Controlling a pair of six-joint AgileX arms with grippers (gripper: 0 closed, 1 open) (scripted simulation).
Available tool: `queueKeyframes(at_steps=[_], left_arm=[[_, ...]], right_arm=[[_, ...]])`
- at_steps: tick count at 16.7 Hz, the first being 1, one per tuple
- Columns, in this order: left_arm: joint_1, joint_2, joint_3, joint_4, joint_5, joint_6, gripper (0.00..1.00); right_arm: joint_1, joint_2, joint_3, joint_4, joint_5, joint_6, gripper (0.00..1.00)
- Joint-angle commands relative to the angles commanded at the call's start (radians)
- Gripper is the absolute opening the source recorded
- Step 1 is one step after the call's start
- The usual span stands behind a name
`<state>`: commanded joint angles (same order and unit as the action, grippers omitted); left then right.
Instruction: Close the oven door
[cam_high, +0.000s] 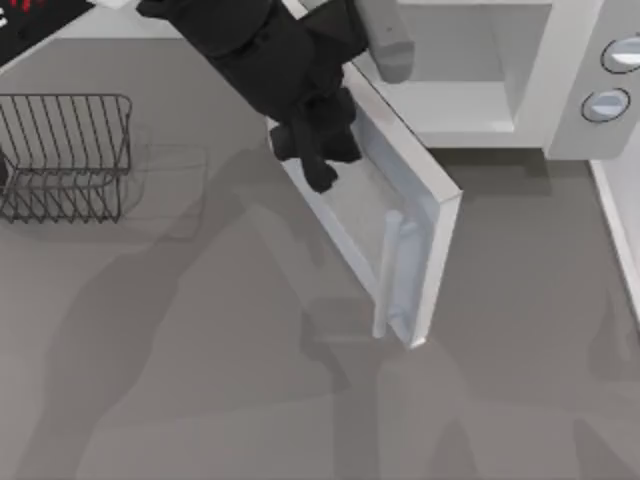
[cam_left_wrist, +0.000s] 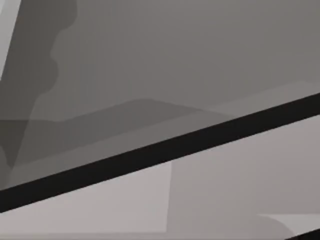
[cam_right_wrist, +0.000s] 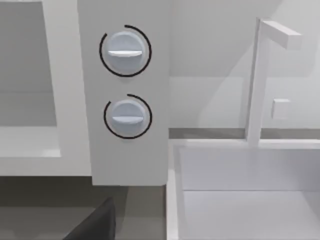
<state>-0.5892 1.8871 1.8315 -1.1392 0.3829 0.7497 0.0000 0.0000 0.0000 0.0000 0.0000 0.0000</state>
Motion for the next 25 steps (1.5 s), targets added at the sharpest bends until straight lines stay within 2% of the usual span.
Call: queueKeyframes(at_steps=[25], left_arm=[[-0.101, 0.102, 0.122, -0.015, -0.034, -0.103, 0.00]], right_arm=[[0.000, 0.000, 0.000, 0.000, 0.000, 0.000, 1.00]])
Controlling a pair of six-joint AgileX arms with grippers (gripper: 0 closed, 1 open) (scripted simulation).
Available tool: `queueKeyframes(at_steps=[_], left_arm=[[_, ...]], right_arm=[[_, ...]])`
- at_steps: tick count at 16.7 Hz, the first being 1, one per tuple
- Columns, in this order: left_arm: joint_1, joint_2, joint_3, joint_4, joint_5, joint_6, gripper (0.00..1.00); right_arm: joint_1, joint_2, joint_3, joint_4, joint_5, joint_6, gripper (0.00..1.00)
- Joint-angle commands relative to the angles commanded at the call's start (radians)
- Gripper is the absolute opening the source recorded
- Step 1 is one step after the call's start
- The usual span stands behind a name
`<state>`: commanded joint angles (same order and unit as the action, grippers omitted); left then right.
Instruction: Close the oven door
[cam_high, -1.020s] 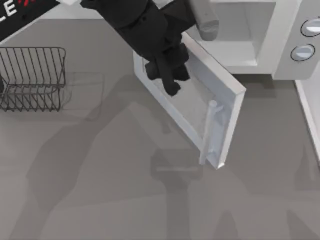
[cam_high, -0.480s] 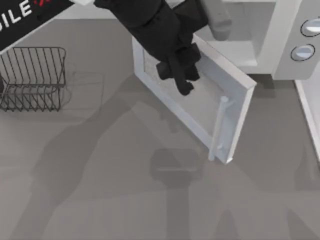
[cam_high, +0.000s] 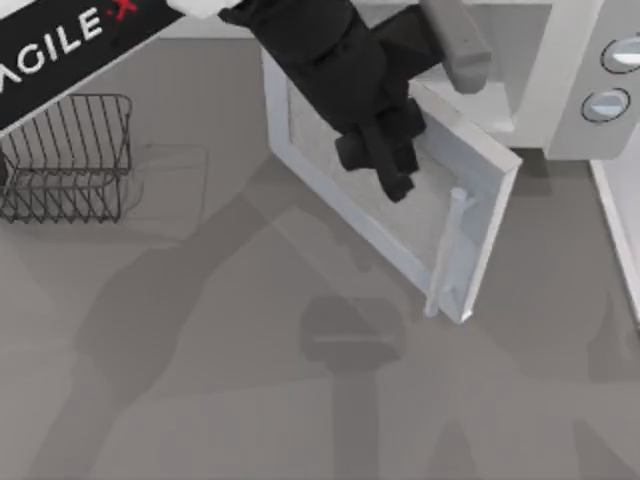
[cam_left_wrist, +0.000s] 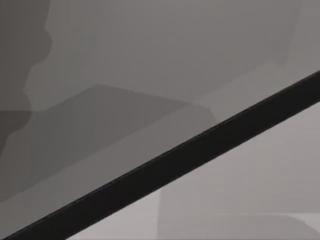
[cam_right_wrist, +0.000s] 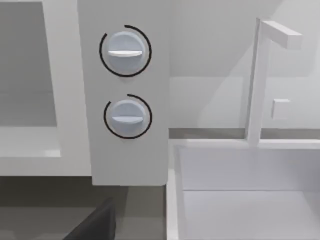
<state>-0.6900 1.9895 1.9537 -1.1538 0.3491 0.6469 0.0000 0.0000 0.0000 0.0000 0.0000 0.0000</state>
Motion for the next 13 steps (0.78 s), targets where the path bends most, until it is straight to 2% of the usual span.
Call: queueKeyframes(at_steps=[13], left_arm=[[-0.034, 0.049, 0.041, -0.039, 0.003, -0.026, 0.00]], right_arm=[[0.000, 0.000, 0.000, 0.000, 0.000, 0.000, 1.00]])
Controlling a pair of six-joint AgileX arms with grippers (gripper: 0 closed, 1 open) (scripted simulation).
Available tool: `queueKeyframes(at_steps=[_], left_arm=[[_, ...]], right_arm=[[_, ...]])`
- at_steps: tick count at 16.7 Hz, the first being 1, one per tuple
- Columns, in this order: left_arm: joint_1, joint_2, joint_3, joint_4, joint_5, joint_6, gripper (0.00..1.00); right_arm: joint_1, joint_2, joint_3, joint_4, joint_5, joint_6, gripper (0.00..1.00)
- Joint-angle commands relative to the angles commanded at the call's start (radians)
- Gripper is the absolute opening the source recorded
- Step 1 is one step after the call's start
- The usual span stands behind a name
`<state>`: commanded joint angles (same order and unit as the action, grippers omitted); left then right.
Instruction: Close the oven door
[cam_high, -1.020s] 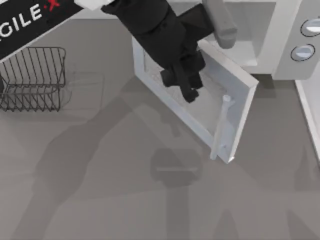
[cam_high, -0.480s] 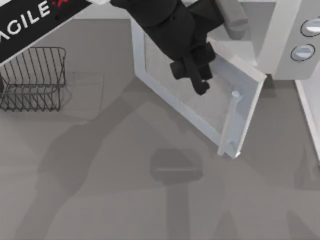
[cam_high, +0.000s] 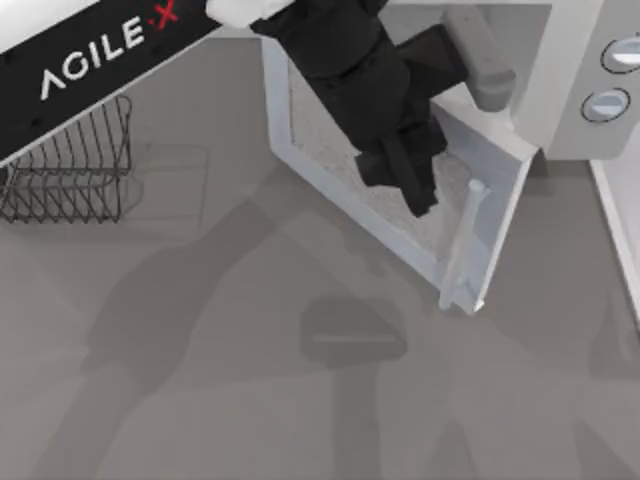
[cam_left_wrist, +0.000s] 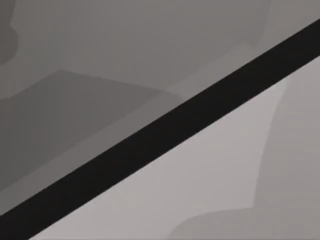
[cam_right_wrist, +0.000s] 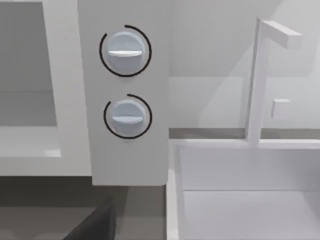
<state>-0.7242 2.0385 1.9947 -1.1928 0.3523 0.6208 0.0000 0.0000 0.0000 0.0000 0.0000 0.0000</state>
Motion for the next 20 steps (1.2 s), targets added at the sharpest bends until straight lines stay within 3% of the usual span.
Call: queueKeyframes(at_steps=[7, 13, 20], left_arm=[[0.001, 0.007, 0.064, 0.038, -0.023, -0.011, 0.00], [-0.047, 0.000, 0.080, 0.055, 0.010, 0.008, 0.00], [-0.035, 0.067, 0.154, 0.016, -0.036, -0.044, 0.00]], right_arm=[[0.000, 0.000, 0.000, 0.000, 0.000, 0.000, 1.00], [0.000, 0.000, 0.000, 0.000, 0.000, 0.000, 1.00], [0.000, 0.000, 0.000, 0.000, 0.000, 0.000, 1.00]])
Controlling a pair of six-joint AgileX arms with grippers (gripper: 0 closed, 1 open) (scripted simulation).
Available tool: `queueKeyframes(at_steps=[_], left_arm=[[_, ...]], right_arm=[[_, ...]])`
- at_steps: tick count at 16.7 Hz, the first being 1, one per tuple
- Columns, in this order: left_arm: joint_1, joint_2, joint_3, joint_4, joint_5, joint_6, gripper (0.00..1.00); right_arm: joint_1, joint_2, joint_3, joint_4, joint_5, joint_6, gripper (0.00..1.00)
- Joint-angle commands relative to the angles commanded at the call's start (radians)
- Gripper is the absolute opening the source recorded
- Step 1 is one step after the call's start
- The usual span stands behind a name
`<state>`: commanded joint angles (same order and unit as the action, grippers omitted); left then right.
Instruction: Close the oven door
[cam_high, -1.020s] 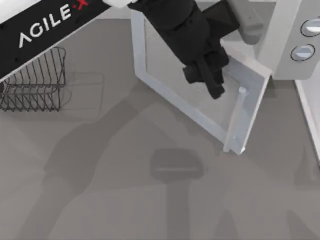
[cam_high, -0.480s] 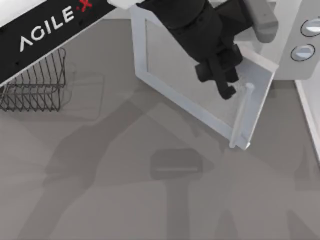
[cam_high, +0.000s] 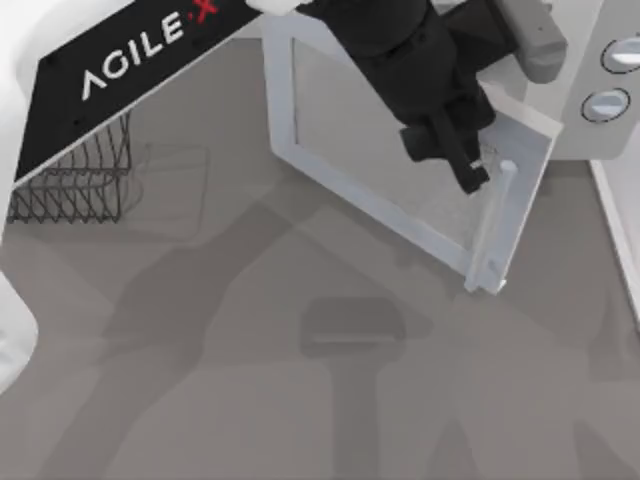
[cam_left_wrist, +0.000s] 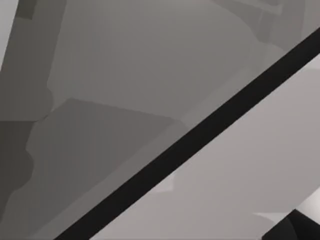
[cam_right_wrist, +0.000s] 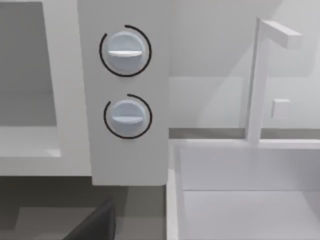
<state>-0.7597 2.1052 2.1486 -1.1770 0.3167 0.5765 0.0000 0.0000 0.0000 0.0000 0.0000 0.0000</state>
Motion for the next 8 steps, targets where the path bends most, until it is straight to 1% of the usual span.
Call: queueKeyframes(at_steps=[8], left_arm=[[-0.023, 0.004, -0.008, -0.005, -0.009, -0.006, 0.00]], right_arm=[[0.000, 0.000, 0.000, 0.000, 0.000, 0.000, 1.00]])
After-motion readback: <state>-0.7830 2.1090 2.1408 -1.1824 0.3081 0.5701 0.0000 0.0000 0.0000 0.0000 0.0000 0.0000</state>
